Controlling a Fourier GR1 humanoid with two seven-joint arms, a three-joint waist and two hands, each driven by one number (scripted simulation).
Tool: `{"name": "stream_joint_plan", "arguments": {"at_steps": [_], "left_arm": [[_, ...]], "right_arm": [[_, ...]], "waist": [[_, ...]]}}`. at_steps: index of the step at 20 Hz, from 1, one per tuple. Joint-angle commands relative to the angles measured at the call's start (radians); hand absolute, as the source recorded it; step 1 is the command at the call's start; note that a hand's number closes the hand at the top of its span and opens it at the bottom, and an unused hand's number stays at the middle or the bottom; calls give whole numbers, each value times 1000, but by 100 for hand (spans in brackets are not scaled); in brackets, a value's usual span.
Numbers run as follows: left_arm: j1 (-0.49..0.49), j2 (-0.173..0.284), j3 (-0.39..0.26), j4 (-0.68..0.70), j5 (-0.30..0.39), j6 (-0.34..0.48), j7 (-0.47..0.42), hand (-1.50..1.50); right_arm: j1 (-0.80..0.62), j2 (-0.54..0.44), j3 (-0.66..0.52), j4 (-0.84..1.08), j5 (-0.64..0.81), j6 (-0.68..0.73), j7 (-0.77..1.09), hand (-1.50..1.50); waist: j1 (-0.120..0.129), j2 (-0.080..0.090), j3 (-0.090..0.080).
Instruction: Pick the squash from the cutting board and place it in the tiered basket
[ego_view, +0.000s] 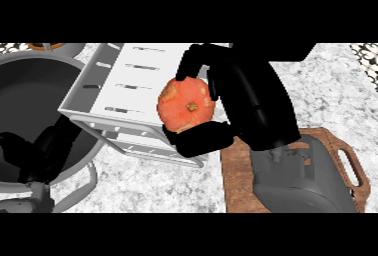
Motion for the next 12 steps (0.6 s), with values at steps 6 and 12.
{"name": "stream_joint_plan", "arguments": {"at_steps": [6, 12], "left_arm": [[10, -25, 27, 10, -12, -7, 9, 0], [-48, -3, 56, 72, 1, -50, 19, 0]], "right_arm": [[-74, 62, 106, 168, 23, -89, 113, 150], [-210, 62, 90, 348, -26, -114, 86, 150]], "waist": [[-3, 3, -6], [1, 6, -6]]}}
